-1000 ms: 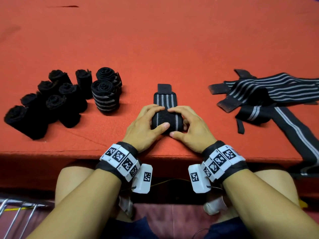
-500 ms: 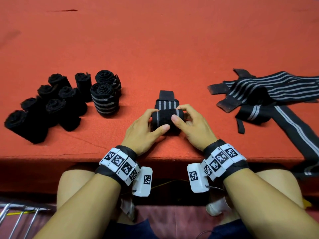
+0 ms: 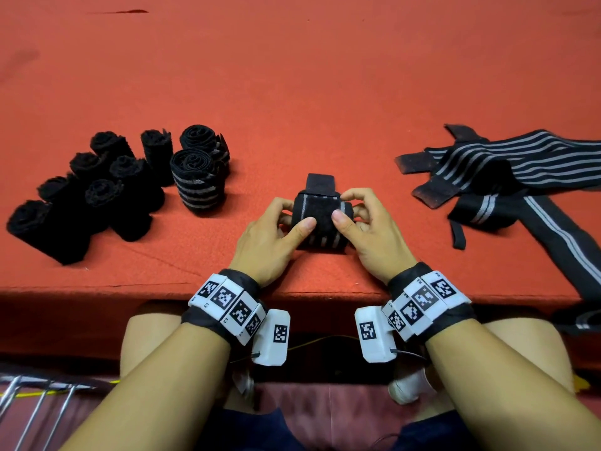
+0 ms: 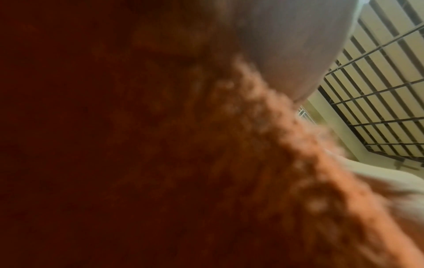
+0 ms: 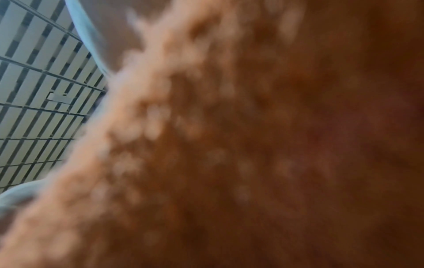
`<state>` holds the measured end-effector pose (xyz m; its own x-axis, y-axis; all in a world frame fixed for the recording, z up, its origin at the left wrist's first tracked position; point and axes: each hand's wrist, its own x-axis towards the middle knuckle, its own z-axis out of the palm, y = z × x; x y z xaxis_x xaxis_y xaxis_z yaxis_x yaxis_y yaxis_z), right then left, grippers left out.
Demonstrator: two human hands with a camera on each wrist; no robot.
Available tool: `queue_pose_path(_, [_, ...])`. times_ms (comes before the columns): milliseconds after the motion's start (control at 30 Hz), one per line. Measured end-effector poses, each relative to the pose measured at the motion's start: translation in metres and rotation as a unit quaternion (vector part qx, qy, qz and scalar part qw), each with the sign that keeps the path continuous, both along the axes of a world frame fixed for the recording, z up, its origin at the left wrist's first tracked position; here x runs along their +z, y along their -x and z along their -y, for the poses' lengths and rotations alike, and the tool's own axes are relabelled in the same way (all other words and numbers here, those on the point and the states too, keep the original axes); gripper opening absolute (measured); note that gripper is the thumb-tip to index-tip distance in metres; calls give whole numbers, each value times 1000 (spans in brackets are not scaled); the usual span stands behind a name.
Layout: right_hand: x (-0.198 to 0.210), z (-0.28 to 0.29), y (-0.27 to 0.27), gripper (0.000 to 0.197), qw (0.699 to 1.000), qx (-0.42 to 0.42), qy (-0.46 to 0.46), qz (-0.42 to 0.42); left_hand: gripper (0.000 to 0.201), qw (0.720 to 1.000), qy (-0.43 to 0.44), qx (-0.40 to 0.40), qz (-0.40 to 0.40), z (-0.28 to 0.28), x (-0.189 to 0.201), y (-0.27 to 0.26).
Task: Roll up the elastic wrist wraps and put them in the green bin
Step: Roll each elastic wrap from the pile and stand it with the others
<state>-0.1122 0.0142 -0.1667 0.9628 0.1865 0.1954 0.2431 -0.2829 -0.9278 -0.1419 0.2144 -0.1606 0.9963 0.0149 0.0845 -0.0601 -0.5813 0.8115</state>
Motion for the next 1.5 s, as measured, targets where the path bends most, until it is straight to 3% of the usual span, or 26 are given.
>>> queue_pose_path(100, [2,-1,0,31,999,-16,27,14,43,1000,-28,1,3,3,3,3])
queue_pose_path(233, [6,-1,1,26,997,-41,58,10,78,996,-76,-35,21,1,0,3])
queue_pose_path(300, [4,-1,1,23,993,-62,93,23,84,996,-76,-35,20,1,-1,1])
queue_pose_path(400, [2,-1,1,26,994,-47,78,52,77,997,-73,-28,19,1,-4,-2])
queue_pose_path(600, [2,2,6,60,990,49,100,84,73,995,-91,-19,17,1,-5,-3])
queue_pose_path(933, [1,2,3,47,992,12,117,39,76,991,-120,-51,15,-1,-1,-2])
queue_pose_path(1033, [4,1,4,46,992,8,121,22,85,993,-71,-66,65,-2,0,2])
queue_pose_path(1200, [7,0,5,52,991,12,134,11,70,991,-4,-83,105,-3,-4,2])
queue_pose_path(1367, [5,5,8,60,996,44,60,45,62,996,14,-61,59,-3,-2,0])
queue_pose_path(1500, [5,1,8,43,997,1,58,56,64,998,-28,-47,21,-1,0,-2])
